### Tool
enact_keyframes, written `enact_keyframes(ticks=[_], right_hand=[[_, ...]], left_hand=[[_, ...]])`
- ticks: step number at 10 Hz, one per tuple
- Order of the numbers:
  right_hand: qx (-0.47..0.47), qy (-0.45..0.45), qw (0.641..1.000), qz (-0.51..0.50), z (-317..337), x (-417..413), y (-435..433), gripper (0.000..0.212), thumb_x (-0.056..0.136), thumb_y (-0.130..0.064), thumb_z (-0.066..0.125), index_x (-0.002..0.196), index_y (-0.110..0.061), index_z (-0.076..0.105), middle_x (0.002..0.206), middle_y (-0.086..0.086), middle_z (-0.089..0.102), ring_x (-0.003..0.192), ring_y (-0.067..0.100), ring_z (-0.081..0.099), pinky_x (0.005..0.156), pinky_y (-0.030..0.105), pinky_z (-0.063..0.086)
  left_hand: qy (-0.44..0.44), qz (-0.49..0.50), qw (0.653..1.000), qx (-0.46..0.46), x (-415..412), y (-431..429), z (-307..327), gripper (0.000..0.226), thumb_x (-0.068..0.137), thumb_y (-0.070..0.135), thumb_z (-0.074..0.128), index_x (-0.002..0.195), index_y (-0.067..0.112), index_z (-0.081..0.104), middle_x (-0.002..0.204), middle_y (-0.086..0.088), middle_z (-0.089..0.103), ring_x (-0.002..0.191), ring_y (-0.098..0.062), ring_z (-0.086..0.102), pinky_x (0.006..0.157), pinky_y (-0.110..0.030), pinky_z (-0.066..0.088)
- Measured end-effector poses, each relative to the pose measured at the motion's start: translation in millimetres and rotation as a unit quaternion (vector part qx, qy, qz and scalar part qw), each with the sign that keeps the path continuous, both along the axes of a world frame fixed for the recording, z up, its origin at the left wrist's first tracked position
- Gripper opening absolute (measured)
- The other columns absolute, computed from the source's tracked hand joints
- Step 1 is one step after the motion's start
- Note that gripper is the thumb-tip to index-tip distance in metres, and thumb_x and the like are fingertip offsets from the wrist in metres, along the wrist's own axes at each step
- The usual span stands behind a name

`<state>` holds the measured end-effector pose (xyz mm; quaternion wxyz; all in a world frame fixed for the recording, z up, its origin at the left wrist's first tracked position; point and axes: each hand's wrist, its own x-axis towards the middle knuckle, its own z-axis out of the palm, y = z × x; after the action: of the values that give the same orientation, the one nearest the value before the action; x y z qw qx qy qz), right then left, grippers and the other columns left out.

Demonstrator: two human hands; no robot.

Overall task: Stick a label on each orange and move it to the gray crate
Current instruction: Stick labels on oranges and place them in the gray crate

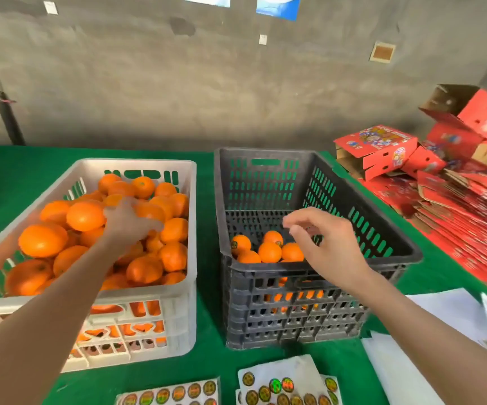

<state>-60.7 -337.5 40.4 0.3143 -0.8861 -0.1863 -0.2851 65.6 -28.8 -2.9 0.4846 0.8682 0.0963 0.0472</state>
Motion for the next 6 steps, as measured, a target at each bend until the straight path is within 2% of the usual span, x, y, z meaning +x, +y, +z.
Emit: enact_keyframes(ticks=[1,2,3,4,5,6], right_hand=[[0.034,0.007,0.996,0.083,-36.5,-42.4,-0.2,0.011,0.092,-0.014,0.056,0.089,-0.012,0.067,0.082,-0.007,0.066,0.069,0.008,0.06,0.06,0.017,0.045],[-0.091,0.254,0.953,0.139,-101.3,-62.8,1.3,0.017,0.093,-0.011,0.053,0.101,-0.012,0.068,0.094,-0.005,0.069,0.08,0.001,0.061,0.068,0.019,0.05],[-0.236,0.412,0.877,0.083,-164.6,-57.8,-8.8,0.032,0.098,-0.012,0.043,0.127,-0.012,0.058,0.129,0.006,0.06,0.117,0.02,0.055,0.098,0.035,0.044],[-0.275,0.441,0.853,0.055,-191.5,-51.2,-3.7,0.042,0.099,-0.019,0.041,0.14,-0.02,0.042,0.142,0.005,0.048,0.129,0.025,0.045,0.106,0.036,0.037],[-0.3,0.438,0.846,0.051,-204.8,-43.0,8.4,0.043,0.098,-0.023,0.041,0.141,-0.02,0.039,0.14,0.007,0.049,0.129,0.026,0.042,0.107,0.038,0.033],[-0.261,0.434,0.861,0.046,-208.9,-38.9,15.4,0.04,0.096,-0.017,0.044,0.136,-0.02,0.045,0.128,0.006,0.06,0.121,0.024,0.051,0.104,0.036,0.037]], left_hand=[[-0.109,0.002,0.99,-0.087,-21.7,4.3,13.6,0.071,0.063,0.025,0.084,0.124,0.031,0.049,0.12,-0.002,0.058,0.108,-0.024,0.057,0.083,-0.043,0.053],[-0.166,-0.102,0.959,-0.205,-62.8,-1.0,26.5,0.066,0.047,0.045,0.086,0.107,0.049,0.059,0.104,0.014,0.067,0.096,-0.01,0.066,0.069,-0.026,0.056],[-0.132,-0.152,0.948,-0.245,-103.9,-9.9,23.7,0.082,0.045,0.053,0.089,0.12,0.044,0.058,0.119,0.005,0.065,0.108,-0.023,0.064,0.082,-0.042,0.054],[-0.109,-0.136,0.953,-0.248,-141.6,-28.7,5.7,0.088,0.038,0.06,0.087,0.119,0.039,0.06,0.119,0.002,0.066,0.111,-0.026,0.062,0.095,-0.054,0.047],[-0.054,-0.12,0.965,-0.227,-171.8,-45.6,-13.4,0.085,0.038,0.055,0.084,0.116,0.031,0.062,0.11,0.002,0.069,0.105,-0.024,0.064,0.094,-0.05,0.048],[0.012,-0.101,0.969,-0.224,-192.3,-61.1,-33.9,0.074,0.04,0.051,0.079,0.108,0.026,0.063,0.102,-0.002,0.07,0.099,-0.025,0.064,0.092,-0.044,0.048]])
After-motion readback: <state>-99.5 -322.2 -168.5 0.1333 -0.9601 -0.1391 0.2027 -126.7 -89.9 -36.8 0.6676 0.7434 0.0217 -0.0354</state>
